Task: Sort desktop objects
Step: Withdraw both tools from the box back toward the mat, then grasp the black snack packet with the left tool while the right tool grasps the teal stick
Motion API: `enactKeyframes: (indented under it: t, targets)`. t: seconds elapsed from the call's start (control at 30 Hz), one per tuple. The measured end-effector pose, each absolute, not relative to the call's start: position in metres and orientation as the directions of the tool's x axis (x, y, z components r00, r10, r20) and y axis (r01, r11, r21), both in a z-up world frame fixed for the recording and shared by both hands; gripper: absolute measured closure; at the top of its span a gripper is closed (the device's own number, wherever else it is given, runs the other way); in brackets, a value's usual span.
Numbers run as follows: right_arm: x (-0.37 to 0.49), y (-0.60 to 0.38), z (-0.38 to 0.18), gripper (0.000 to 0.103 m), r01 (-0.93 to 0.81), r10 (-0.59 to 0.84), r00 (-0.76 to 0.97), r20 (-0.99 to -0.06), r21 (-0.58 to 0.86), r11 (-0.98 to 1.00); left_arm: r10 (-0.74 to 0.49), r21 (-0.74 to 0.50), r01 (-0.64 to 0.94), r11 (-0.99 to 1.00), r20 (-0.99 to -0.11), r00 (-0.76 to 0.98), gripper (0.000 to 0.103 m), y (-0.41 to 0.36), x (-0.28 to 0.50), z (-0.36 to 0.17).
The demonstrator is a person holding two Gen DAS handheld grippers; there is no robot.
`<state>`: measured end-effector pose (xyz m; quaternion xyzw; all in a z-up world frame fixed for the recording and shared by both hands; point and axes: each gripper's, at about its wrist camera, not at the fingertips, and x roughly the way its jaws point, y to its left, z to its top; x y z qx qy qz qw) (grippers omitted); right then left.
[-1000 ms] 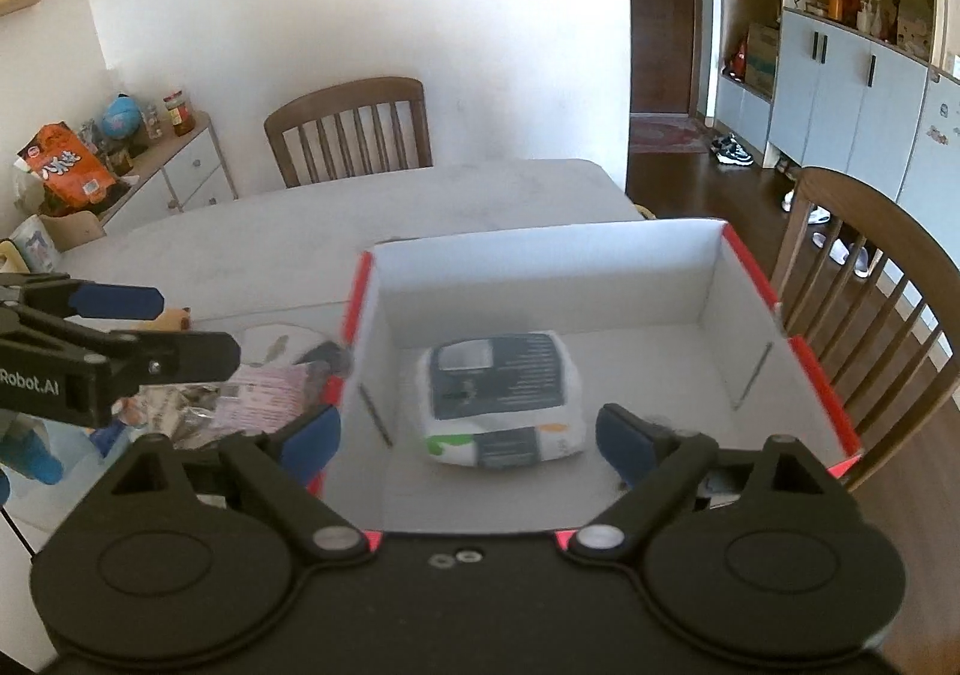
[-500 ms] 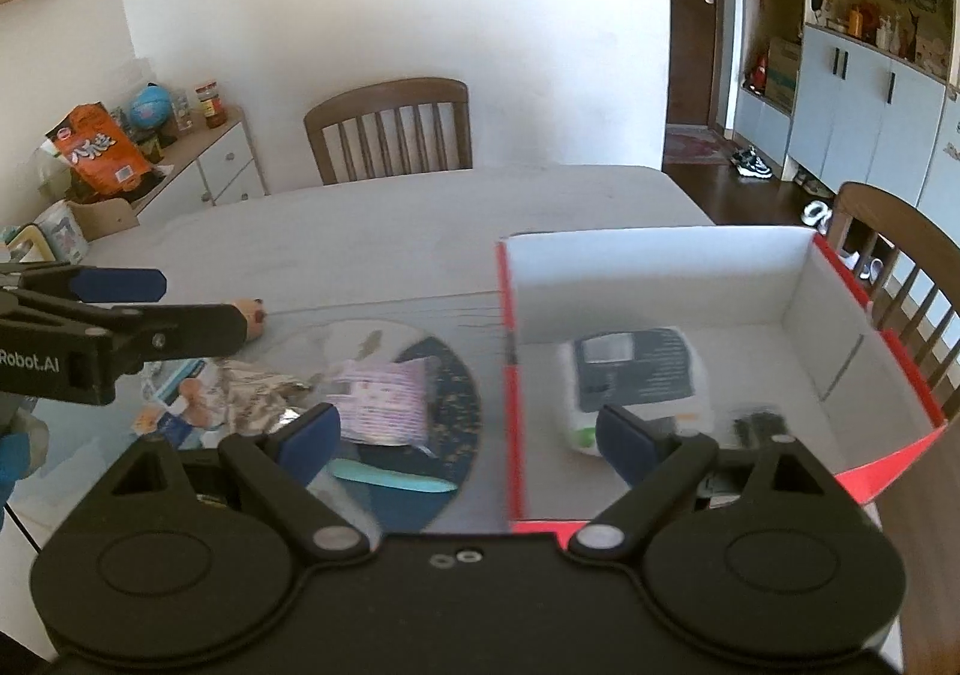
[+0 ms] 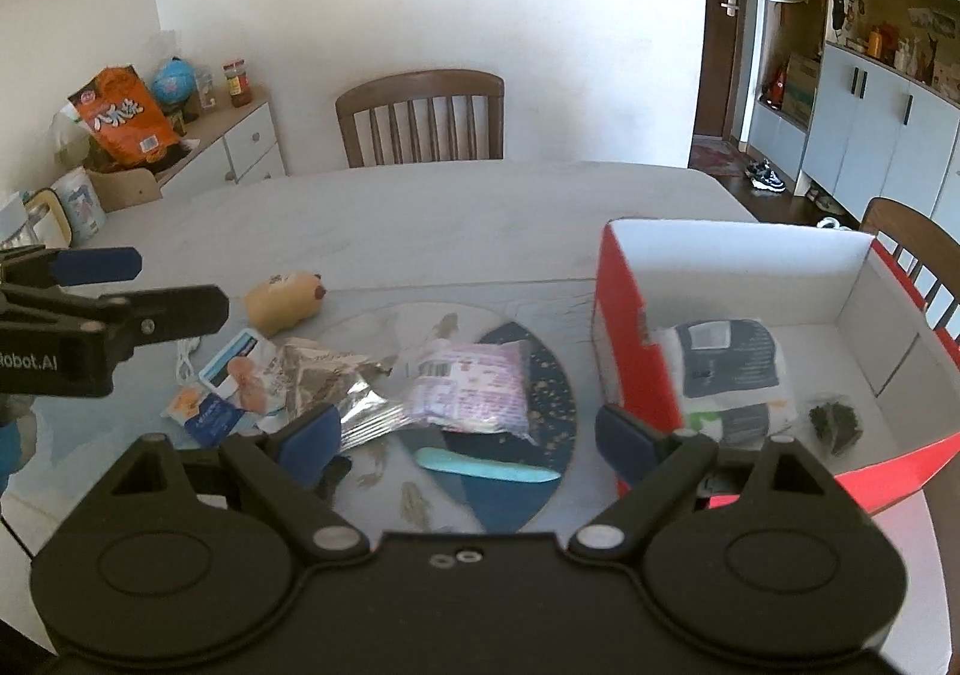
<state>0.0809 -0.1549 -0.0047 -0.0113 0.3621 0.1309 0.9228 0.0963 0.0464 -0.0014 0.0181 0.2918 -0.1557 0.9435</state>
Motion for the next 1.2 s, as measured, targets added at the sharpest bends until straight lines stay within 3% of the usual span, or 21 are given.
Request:
enactKeyframes:
  t: [0.4, 1.2]
  targets:
    - [0.081, -0.13, -0.03, 0.013, -0.237, 0.205, 0.684, -0.701, 0.053, 0.97, -0.308, -0.059, 0.351, 0.935, -0.628, 0.715, 0.001, 0.069, 0.077, -0.046]
    - [0.121, -0.132, -0.092, 0.01, -0.104, 0.103, 0.663, -0.741, 0.045, 0.994, -0.298, -0.033, 0.385, 0.922, -0.695, 0.654, 0.002, 0.023, 0.086, -0.102]
